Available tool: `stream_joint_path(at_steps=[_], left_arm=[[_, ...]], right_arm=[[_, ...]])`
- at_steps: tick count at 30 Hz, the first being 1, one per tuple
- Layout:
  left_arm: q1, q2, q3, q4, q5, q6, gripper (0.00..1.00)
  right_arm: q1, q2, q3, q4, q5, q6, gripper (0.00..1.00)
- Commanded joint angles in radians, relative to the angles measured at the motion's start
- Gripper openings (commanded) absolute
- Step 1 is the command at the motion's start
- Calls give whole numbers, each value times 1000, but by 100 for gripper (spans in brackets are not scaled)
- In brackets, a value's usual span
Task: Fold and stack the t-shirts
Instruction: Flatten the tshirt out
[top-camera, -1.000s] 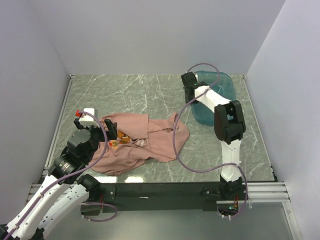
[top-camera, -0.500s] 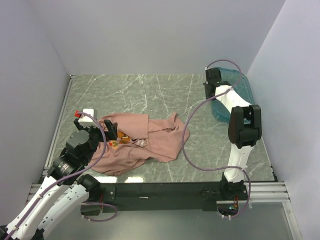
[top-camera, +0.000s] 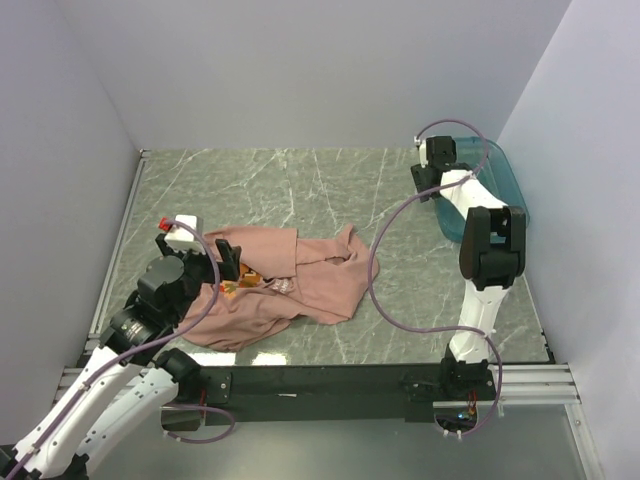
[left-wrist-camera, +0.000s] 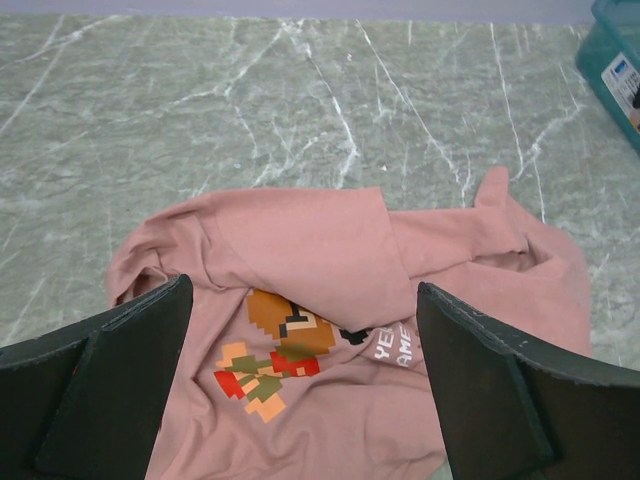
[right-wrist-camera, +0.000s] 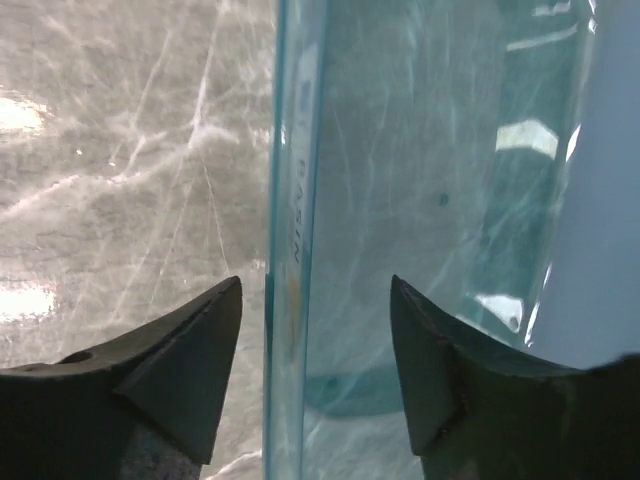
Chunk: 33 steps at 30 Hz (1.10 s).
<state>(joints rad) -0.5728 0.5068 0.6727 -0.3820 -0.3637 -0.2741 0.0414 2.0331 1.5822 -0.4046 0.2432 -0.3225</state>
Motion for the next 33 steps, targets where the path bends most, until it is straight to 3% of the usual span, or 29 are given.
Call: stream_joint_path(at_steps=[1, 7, 12, 16, 20, 24, 27, 29, 33], left_arm=[[-1, 24, -7, 49, 51, 26, 99], [-1, 116, 5, 80, 163, 142, 99], [-1, 205, 10, 147, 350, 393, 97], [-1, 320, 34, 216, 446, 492, 96], [4, 476, 86, 279, 476, 523, 94], [48, 677, 209, 308, 419, 435, 84], [82, 835, 319, 279, 404, 310, 79], [90, 955, 410, 237, 390, 195, 71], [91, 1149, 511, 204, 295, 7, 67]], right_arm=[[2, -75, 13, 64, -30, -81, 70], [12, -235, 16, 7, -134, -156, 73], [78, -375, -2, -100, -284, -213, 78], [161, -499, -79, -190, -500, -253, 78], [212, -566, -178, -290, -995, -264, 78], [227, -606, -324, -211, -1162, -137, 76], [206, -634, -384, -148, -1086, -104, 76], [158, -640, -412, -97, -1096, -46, 76], [92, -639, -447, -59, -1124, 11, 74]])
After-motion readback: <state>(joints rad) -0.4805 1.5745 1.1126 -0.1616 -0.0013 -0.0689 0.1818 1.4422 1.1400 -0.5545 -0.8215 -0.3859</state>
